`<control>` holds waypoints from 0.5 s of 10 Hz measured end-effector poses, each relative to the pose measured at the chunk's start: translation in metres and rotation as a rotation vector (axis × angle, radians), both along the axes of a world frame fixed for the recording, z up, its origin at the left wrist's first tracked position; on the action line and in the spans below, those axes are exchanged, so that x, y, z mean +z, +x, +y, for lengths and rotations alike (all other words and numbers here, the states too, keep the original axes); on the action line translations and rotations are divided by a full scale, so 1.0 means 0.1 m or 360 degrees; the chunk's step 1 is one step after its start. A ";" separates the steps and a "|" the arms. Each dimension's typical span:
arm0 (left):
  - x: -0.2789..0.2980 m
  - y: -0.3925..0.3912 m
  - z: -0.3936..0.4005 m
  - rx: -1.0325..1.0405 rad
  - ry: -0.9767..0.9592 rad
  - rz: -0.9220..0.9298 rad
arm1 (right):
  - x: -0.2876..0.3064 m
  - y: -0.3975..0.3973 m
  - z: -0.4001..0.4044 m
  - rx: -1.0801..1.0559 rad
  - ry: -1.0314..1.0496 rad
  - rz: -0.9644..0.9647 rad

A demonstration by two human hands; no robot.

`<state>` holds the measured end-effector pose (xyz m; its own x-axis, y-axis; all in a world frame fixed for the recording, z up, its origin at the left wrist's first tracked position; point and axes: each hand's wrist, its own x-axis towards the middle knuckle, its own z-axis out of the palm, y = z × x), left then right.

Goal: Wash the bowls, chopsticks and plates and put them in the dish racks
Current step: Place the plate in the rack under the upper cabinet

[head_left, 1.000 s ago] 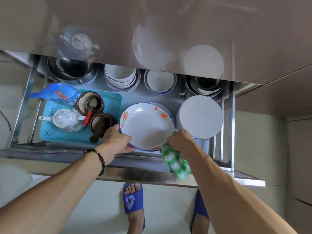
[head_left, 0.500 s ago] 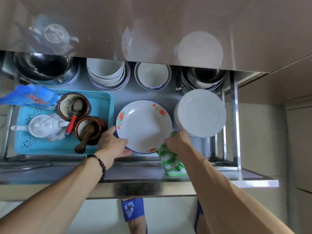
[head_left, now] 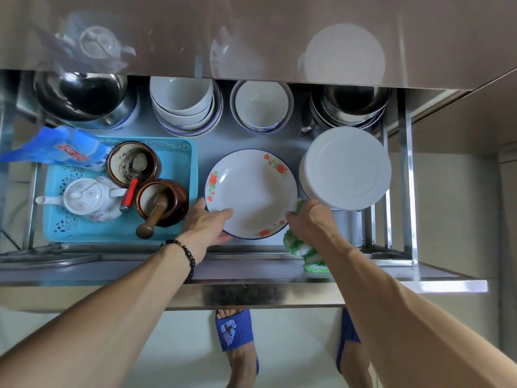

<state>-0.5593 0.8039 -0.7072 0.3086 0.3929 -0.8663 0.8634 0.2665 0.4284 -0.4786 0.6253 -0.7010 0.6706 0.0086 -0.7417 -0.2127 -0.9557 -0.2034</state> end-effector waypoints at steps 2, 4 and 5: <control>0.02 0.03 -0.03 -0.0032 -0.0083 0.0005 | 0.09 -0.06 -0.10 -0.0122 0.0004 0.0079; 0.13 0.00 -0.09 -0.0129 -0.0070 0.0050 | 0.20 -0.12 -0.11 -0.0414 0.0273 0.0002; 0.37 -0.03 -0.11 -0.0413 0.0136 0.0070 | 0.38 -0.12 -0.06 -0.0915 0.0641 0.0145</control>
<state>-0.5621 0.7926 -0.6698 0.3714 0.3781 -0.8480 0.9163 -0.0016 0.4006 -0.4907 0.6192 -0.6629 0.5868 -0.0430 -0.8086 -0.6941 -0.5409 -0.4750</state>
